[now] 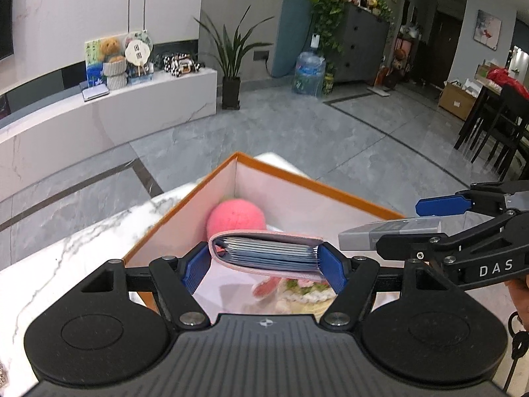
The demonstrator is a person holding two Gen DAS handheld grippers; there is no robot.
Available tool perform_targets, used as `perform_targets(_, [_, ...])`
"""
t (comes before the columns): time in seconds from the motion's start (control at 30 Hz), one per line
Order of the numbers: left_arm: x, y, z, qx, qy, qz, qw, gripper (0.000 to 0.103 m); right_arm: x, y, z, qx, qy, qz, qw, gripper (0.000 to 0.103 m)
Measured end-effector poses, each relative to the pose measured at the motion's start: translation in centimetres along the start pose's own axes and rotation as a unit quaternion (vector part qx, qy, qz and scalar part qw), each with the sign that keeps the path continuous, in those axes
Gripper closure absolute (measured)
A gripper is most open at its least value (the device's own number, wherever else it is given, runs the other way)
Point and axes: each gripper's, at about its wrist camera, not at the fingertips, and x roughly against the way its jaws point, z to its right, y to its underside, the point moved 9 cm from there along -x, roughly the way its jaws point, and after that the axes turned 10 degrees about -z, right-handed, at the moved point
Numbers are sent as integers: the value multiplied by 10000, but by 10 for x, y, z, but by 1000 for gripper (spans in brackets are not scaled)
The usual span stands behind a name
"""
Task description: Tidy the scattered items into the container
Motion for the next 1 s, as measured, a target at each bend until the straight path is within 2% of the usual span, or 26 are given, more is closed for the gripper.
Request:
perform_targets(0.57, [-42,23,-2,-89,-247,-522,9983,20,-54,17,8,161,222,-832,9962,17])
perform_targets(0.8, [-53,31,6,-582,-597,-853,9929,19,-75,43,-6,899,454,-1476,9839,13])
perform_targets(1.0, [-51,31,10,-615,-644,-751,9932,18,-63,33,-2,740,468,-1274,9880,12])
